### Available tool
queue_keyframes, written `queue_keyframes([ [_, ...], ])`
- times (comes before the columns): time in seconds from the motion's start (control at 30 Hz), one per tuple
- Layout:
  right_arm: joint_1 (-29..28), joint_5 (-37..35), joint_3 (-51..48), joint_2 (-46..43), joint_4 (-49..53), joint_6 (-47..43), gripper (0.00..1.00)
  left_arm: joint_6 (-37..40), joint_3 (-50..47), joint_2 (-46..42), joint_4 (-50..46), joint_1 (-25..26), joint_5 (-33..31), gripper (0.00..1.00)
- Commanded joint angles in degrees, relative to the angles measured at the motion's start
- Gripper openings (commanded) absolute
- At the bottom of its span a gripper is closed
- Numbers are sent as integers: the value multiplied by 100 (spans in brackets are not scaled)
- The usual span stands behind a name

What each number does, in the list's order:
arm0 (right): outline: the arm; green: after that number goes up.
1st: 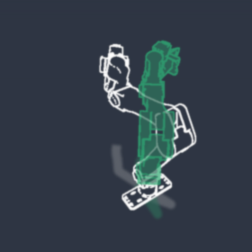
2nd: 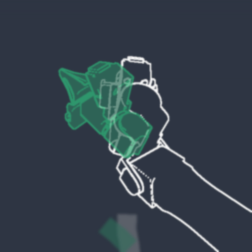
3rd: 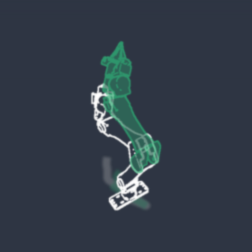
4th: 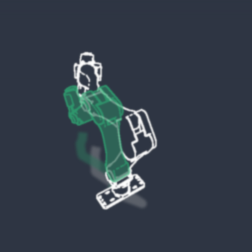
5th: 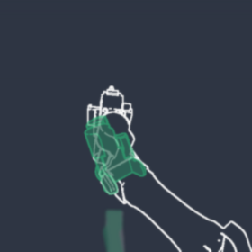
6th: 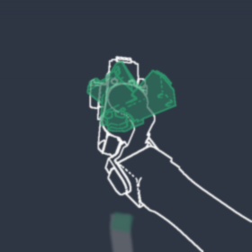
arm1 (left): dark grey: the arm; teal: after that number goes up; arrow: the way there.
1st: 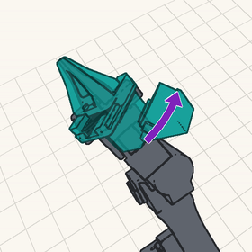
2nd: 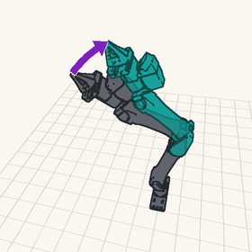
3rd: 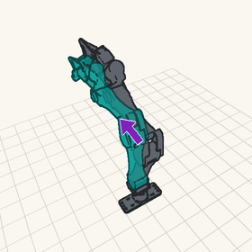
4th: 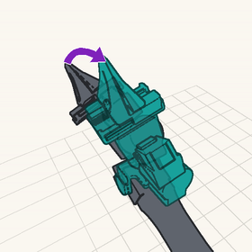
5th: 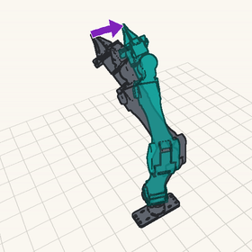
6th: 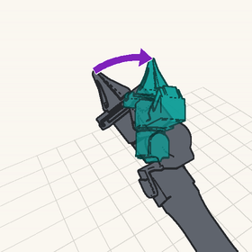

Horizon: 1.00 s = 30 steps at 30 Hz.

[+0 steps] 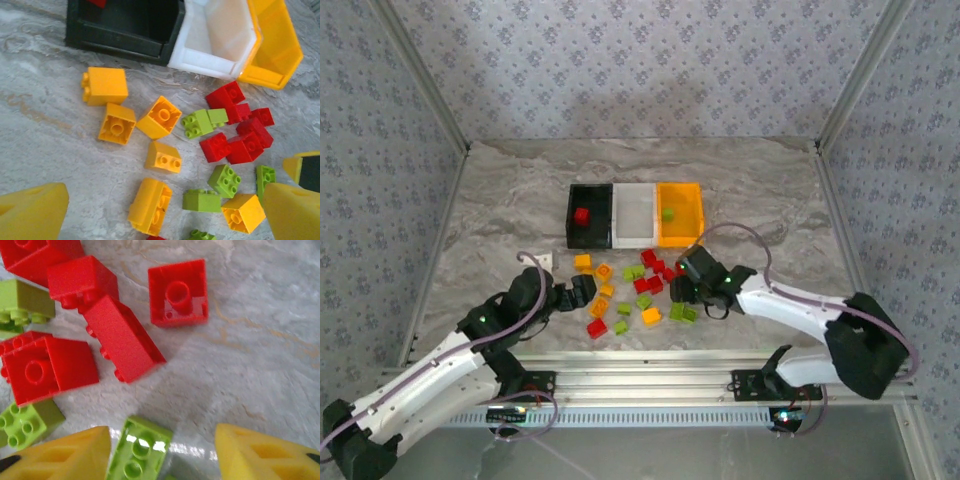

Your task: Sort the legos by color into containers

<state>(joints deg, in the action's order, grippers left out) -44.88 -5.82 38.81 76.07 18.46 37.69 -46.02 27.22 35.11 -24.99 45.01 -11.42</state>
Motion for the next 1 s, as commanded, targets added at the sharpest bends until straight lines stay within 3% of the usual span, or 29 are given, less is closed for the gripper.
queue_keyframes([
  [0.0,64,-196,375,479,-115,-466,55,-153,-6,-116,-238,10,-220,99],
  [0.47,302,356,969,1775,-589,-1242,48,-212,-8,-474,-731,-28,-478,99],
  [0.73,322,39,1011,1823,-583,-1499,60,-290,-94,-477,-667,-25,-449,99],
  [0.97,267,9,1064,1906,-529,-1642,44,-311,-125,-461,-687,-32,-452,99],
])
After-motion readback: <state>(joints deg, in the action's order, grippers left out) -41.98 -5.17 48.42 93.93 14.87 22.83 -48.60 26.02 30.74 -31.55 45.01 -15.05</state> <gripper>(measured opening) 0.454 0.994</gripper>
